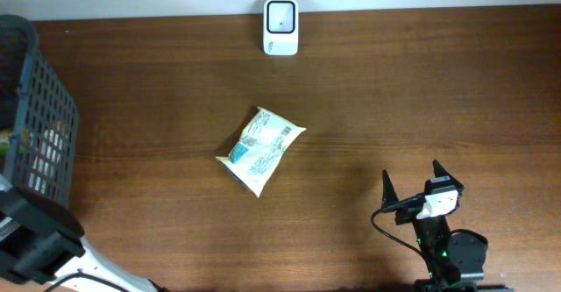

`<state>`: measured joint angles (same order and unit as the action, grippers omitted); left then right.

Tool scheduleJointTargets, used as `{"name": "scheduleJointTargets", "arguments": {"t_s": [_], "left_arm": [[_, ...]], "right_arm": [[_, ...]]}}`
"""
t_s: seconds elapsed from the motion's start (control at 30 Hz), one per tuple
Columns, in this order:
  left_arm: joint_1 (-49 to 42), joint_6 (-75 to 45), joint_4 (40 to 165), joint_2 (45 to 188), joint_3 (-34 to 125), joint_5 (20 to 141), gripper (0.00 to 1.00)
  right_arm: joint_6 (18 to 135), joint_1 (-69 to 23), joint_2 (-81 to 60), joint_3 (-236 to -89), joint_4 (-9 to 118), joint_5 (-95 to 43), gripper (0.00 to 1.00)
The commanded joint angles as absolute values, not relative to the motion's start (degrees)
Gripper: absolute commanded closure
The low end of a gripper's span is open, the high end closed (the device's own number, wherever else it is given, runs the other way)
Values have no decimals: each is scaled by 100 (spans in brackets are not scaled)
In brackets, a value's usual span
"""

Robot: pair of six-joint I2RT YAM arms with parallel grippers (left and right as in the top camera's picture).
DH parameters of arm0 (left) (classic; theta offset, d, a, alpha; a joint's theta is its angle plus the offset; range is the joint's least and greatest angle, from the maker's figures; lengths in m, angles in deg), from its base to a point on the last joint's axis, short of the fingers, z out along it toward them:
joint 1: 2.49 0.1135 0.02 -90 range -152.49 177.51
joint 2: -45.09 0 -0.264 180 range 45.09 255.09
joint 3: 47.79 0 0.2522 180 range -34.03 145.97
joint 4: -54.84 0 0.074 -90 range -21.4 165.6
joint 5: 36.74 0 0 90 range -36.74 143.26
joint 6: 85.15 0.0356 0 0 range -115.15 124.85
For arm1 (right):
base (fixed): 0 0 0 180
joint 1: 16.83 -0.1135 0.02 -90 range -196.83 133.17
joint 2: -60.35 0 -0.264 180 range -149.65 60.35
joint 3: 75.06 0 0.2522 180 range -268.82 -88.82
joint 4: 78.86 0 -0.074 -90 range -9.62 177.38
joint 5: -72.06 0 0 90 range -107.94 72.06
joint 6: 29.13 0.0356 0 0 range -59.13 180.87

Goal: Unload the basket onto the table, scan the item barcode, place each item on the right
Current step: 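Reach the left gripper into the basket and grasp a yellow Pokka drink pouch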

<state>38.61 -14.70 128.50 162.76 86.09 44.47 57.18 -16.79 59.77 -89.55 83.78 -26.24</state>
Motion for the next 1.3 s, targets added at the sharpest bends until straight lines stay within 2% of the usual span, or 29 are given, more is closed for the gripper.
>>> {"name": "scheduleJointTargets", "arguments": {"t_s": [0.0, 0.13, 0.33, 0.57, 0.7, 0.77, 0.8, 0.83, 0.97, 1.1, 1.27], "left_arm": [[3985, -1527, 12081, 16251, 7839, 4440, 1], [3985, -1522, 11058, 16407, 7055, 4438, 1], [3992, -1254, 10544, 17167, 7031, 4416, 5], [4097, -1136, 10066, 17368, 7031, 4138, 3], [4189, -1136, 10029, 17722, 7031, 4141, 7], [4195, -1136, 9991, 17742, 7031, 4138, 16], [4195, -1133, 9919, 17742, 7031, 4138, 27], [4193, -1136, 9906, 17742, 7031, 4143, 45], [4193, -1136, 9935, 17690, 7037, 4143, 75], [4193, -1136, 9930, 17126, 7039, 4143, 91], [4193, -1136, 10048, 15965, 7039, 4237, 96]], "right_arm": [[5681, -1638, 6014, -8914, 8365, -2654, 2], [5679, -1638, 6014, -8914, 8367, -2654, 1], [5679, -1638, 6014, -8914, 8367, -2654, 1], [5679, -1638, 6014, -8914, 8367, -2654, 1], [5679, -1638, 6014, -8914, 8367, -2654, 1], [5679, -1638, 6014, -8914, 8367, -2654, 1], [5681, -1638, 6014, -8914, 8365, -2654, 1], [5679, -1638, 6014, -8914, 8367, -2654, 2], [5679, -1638, 6014, -8914, 8367, -2654, 1], [5679, -1638, 6014, -8914, 8367, -2654, 1], [5679, -1638, 6014, -8914, 8367, -2654, 1]]}}
